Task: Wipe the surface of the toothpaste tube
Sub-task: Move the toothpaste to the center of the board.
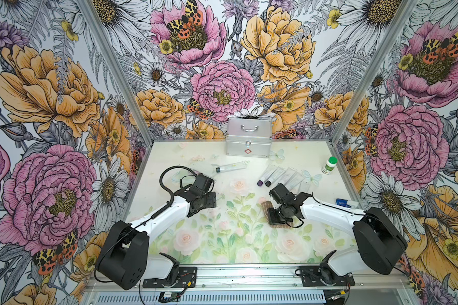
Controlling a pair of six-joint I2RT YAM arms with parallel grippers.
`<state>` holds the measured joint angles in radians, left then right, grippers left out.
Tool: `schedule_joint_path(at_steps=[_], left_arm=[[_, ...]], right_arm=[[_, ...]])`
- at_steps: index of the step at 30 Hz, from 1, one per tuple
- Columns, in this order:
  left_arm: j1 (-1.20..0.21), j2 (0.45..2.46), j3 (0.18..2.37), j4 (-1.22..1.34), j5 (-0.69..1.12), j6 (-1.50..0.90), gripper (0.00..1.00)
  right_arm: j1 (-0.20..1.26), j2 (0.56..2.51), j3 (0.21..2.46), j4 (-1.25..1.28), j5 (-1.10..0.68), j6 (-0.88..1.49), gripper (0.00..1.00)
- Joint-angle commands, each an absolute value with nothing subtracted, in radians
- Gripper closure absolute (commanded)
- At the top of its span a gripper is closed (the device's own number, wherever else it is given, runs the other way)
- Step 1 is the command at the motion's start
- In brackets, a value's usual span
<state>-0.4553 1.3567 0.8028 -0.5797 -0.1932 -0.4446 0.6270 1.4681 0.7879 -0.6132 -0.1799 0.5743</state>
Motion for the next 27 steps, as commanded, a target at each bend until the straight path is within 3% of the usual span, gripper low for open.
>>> schedule_joint_path(at_steps=[1, 17, 22, 27], left_arm=[[-0.419, 1.376, 0.799, -0.585, -0.234, -0.425, 0.18], [-0.414, 1.548, 0.865, -0.577, -0.137, -0.385, 0.19], [-0.445, 1.57, 0.879, -0.577, -0.101, -0.374, 0.28], [-0.497, 1.599, 0.894, -0.578, -0.087, -0.369, 0.44]], right_arm=[[0.62, 1.439, 0.784, -0.612, -0.18, 0.558, 1.0], [0.609, 1.419, 0.83, -0.611, -0.235, 0.565, 1.0], [0.583, 1.418, 0.86, -0.616, -0.261, 0.558, 1.0], [0.548, 1.401, 0.896, -0.651, -0.27, 0.538, 1.0]])
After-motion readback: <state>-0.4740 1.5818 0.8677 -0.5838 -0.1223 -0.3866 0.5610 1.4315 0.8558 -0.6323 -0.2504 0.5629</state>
